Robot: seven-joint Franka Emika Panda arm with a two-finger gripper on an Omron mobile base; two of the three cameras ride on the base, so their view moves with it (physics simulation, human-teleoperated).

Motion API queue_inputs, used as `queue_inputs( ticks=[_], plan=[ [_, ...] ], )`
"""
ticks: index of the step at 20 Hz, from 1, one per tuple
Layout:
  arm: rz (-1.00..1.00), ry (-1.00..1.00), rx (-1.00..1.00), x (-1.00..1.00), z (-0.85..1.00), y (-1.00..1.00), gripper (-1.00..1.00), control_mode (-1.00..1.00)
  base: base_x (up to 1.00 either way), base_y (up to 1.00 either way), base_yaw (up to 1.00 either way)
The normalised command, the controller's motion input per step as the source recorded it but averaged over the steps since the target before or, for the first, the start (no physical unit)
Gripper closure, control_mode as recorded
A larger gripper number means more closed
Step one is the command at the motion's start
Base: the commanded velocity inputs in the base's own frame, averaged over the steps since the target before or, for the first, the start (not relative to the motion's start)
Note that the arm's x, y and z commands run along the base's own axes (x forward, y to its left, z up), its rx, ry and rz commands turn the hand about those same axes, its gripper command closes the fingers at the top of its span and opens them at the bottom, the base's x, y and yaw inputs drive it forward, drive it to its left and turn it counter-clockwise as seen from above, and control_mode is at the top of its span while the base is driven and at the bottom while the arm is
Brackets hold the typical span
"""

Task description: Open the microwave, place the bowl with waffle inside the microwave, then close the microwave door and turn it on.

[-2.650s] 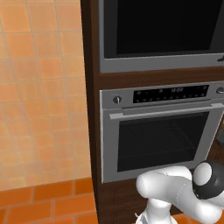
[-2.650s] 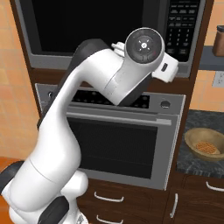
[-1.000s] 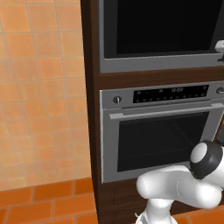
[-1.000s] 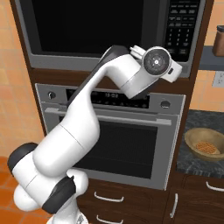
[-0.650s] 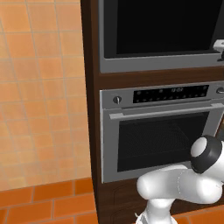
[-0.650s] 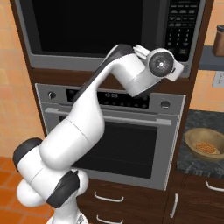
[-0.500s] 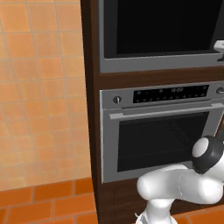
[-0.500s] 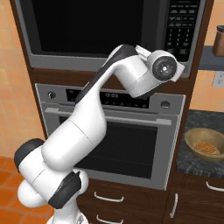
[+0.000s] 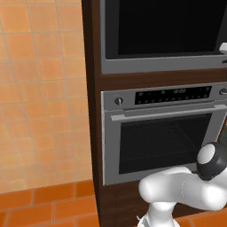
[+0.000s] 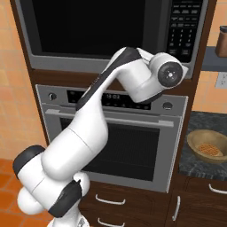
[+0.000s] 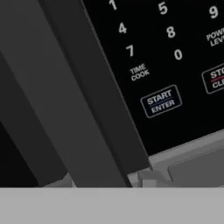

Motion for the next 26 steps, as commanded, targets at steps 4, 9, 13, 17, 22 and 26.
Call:
queue_inputs(
  ticks=[4,9,13,17,22,26],
  plan=[
    [0.09,0.01,-0.11,-0.88,0.44,0.11,1.0,-1.0,0.0,0.0,0.0],
    [0.1,0.0,-0.12,-0.93,0.29,0.19,1.0,-1.0,0.0,0.0,0.0],
    [0.1,0.0,-0.13,-1.0,0.26,0.24,1.0,-1.0,0.0,0.0,0.0],
    [0.09,0.0,-0.14,-0.98,0.26,0.3,1.0,-1.0,0.0,0.0,0.0],
    [0.1,-0.05,-0.15,-1.0,0.15,0.37,1.0,-1.0,0.0,0.0,0.0],
    [0.09,-0.08,-0.16,-0.95,0.14,0.43,1.0,-1.0,0.0,0.0,0.0]
  ],
)
